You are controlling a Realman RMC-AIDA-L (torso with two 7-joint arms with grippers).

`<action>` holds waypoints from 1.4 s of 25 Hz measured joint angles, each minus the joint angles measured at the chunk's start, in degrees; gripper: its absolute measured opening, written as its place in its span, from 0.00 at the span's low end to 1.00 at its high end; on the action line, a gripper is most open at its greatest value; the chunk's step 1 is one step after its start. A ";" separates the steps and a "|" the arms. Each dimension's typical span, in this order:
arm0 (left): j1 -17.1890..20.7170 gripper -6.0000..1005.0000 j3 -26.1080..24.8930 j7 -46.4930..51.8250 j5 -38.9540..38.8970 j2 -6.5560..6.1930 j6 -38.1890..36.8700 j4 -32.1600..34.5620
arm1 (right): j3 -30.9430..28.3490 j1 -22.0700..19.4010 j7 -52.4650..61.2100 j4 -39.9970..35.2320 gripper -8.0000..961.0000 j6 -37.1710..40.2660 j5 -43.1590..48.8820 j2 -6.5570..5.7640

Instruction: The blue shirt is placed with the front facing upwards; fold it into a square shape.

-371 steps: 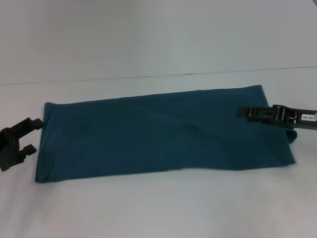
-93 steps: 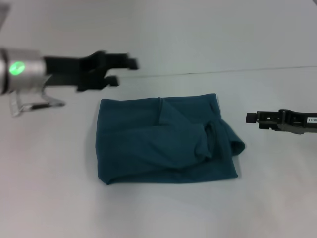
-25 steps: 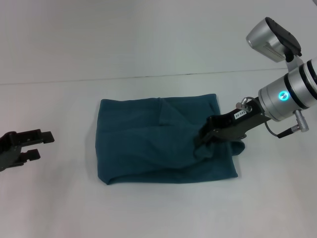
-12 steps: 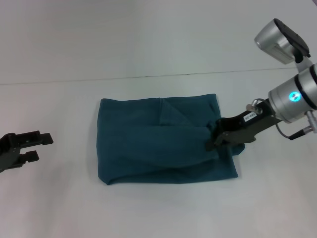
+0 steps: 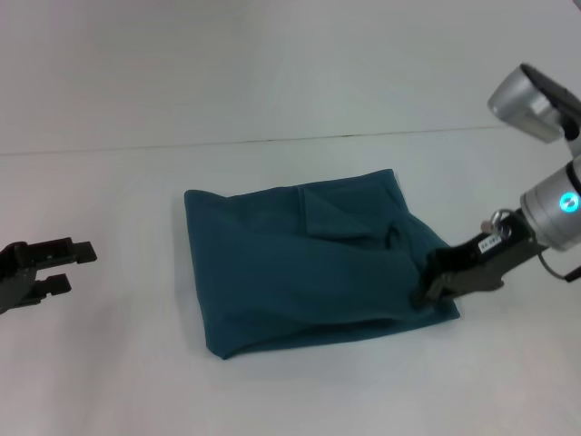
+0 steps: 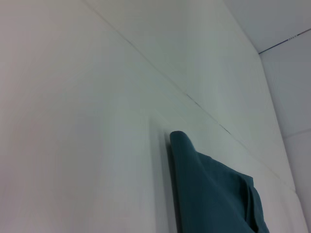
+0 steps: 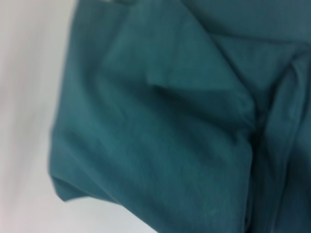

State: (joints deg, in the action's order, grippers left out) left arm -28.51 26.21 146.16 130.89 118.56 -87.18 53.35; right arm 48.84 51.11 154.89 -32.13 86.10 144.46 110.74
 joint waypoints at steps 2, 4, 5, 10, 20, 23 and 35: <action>-0.07 0.75 -0.09 0.00 -0.05 0.00 0.06 0.00 | 0.01 0.20 0.00 0.82 0.02 -0.92 1.77 0.43; -0.09 0.75 -0.15 0.00 -0.09 0.07 0.26 0.00 | 0.10 0.58 0.32 1.65 0.02 -2.31 3.43 0.71; -0.09 0.75 -0.15 0.00 -0.10 0.11 0.33 0.00 | 0.22 0.76 0.74 1.94 0.02 -3.08 4.34 0.89; -0.12 0.75 -0.18 0.00 -0.11 0.17 0.50 -0.03 | 0.65 1.51 2.33 1.68 0.03 -4.52 6.20 1.61; 0.04 0.75 -0.34 0.00 -0.17 0.18 0.61 -0.09 | 0.65 2.00 4.59 -0.13 0.10 -5.82 7.76 1.77; 0.14 0.75 -0.38 0.00 -0.25 0.18 0.61 -0.09 | 0.48 1.57 5.16 -3.63 0.19 -5.13 7.85 1.76; 0.16 0.75 -0.46 0.30 -1.83 -0.12 0.60 0.33 | 1.06 2.28 -2.67 -12.41 0.33 -9.66 1.46 4.53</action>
State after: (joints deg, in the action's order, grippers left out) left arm -28.35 25.76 146.46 129.05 118.44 -86.57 53.68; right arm 49.90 53.39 152.22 -44.54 76.44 145.92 115.27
